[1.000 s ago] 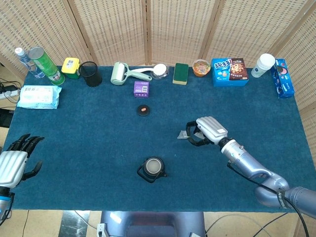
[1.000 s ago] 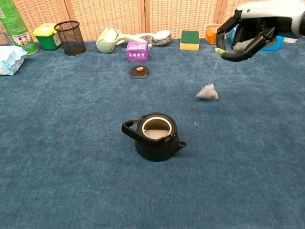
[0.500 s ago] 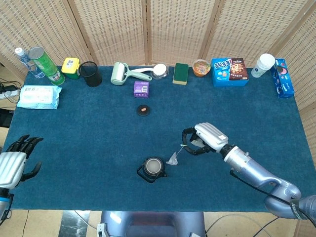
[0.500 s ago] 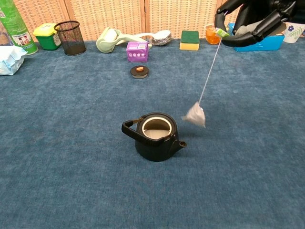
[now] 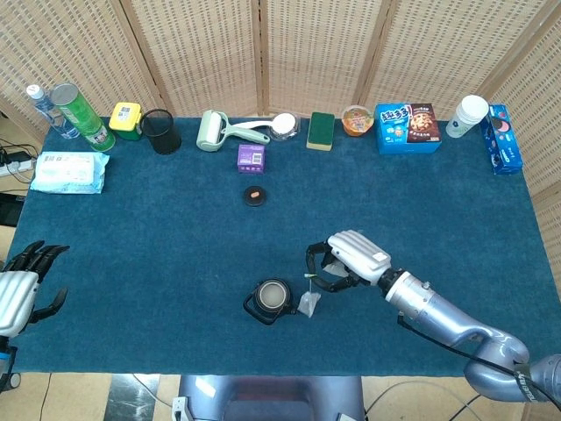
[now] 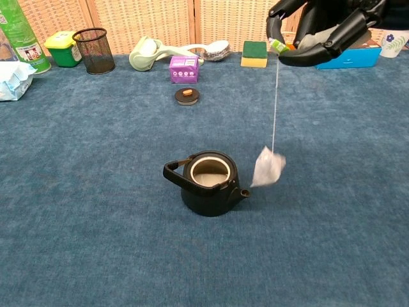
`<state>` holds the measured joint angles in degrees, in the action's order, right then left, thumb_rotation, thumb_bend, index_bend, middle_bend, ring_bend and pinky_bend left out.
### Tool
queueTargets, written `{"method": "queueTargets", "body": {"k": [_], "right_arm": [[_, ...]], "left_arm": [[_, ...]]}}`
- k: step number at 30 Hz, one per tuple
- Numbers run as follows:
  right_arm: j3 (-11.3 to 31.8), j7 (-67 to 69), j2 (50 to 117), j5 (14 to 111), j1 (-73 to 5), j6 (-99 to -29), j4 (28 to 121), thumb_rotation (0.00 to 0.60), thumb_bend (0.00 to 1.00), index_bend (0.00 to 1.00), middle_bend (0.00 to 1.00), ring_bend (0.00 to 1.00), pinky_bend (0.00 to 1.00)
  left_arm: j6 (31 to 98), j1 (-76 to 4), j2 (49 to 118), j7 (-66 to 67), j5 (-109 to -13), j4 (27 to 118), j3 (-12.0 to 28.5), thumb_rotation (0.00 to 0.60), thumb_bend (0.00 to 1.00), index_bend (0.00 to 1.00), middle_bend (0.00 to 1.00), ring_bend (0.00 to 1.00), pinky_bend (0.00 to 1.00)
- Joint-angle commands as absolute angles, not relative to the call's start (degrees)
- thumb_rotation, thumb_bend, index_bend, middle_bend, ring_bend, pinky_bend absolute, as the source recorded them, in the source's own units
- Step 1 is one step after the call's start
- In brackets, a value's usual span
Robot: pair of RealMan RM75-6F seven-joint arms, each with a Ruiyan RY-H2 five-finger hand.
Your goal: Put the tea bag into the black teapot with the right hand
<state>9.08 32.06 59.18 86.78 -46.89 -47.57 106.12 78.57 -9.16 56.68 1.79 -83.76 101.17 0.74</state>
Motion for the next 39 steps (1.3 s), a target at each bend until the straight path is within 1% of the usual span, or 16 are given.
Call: {"method": "queueTargets", "body": {"k": [1,14,26,39], "right_arm": [[9.3,30.7,59.0,85.6,-47.2,-46.8,107.7,0.6,0.56,0.77,1.0,1.0,1.0],[9.5,24.9,58.8,81.8,-47.4,-45.4,112.9,0.6,0.55,0.77,1.0,1.0,1.0],[10.5,18.6,60.8,75.9,-49.1,-43.1,114.2,0.6,0.55,0.77,1.0,1.0,1.0],[12.1,14.0,61.3,71.0,-50.2,-42.8,116.5,0.6,0.55,0.77,1.0,1.0,1.0]], "left_arm": [[78.6,-9.0,56.8,1.0,-84.0,100.6,0.7,0.6,0.45,0.16,0.18,0.08,0.16],[79.5,-8.1,57.1,-1.7,-85.1,98.7,0.1,0.6,0.45,0.16,0.18,0.08,0.16],[80.0,-7.4,57.5,-3.3,-85.6,97.1,-0.2,0.6,0.45,0.16,0.18,0.08,0.16],[80.3,-6.9,57.7,-4.8,-85.8,95.7,-0.3,0.6,0.45,0.16,0.18,0.08,0.16]]}}
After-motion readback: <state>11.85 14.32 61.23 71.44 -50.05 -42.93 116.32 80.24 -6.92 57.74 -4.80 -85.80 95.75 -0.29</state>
